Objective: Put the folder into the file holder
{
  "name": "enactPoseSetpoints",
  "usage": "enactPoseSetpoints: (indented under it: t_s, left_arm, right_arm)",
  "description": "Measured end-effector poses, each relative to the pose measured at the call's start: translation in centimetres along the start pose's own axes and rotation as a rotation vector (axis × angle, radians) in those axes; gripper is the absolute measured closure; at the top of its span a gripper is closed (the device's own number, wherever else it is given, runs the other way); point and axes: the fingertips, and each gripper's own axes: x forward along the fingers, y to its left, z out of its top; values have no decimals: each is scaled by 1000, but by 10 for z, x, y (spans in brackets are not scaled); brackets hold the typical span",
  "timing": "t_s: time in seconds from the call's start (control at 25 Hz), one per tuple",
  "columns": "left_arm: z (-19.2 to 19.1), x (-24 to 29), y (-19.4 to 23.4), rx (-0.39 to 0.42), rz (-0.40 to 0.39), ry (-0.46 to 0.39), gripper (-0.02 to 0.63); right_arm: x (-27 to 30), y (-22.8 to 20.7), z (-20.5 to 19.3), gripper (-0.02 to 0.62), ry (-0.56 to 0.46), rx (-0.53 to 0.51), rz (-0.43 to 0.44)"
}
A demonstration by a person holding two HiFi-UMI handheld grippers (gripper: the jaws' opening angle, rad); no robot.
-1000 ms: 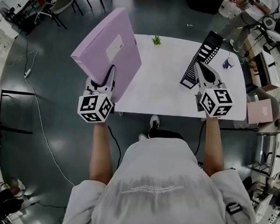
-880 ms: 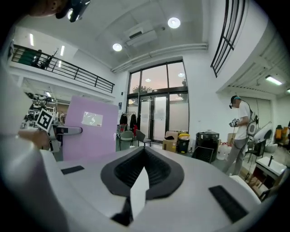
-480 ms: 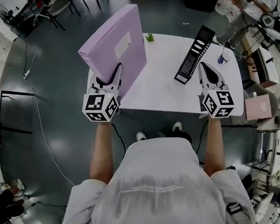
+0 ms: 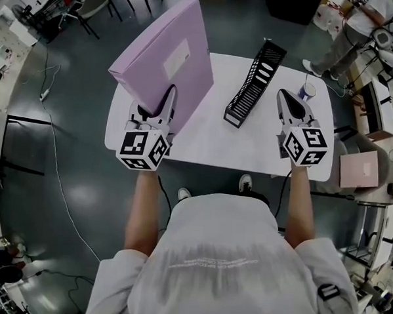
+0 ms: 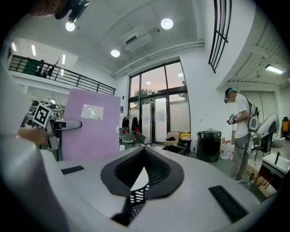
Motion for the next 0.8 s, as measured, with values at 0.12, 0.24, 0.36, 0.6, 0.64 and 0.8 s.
enactPoseSetpoints:
  t_s: [0.12,0.24,0.36,0.6,0.64,0.8]
  left_arm:
    - [1,22,-31,13,12,-7,437]
    - [-2,41,-58,18,13,-1,437]
    - [-5,57,-83,23,15,-6,437]
    - [-15,82,-125,36,21,-13,437]
    - [-16,85,-130,38,25,-14,437]
    - [-21,97,-144,42,25,-20,437]
  right_arm:
    - [-5,-36,-2,571,1,9,20]
    - [-13,-61,-11,571,19,7,42]
    - [-15,-80,-25,571,44,-13,73]
    - [-12,-109,-45,571,76,3,143]
    - [-12,-111,-46,571,79,4,157]
    - [-10,-117,-52,571,90,4,201]
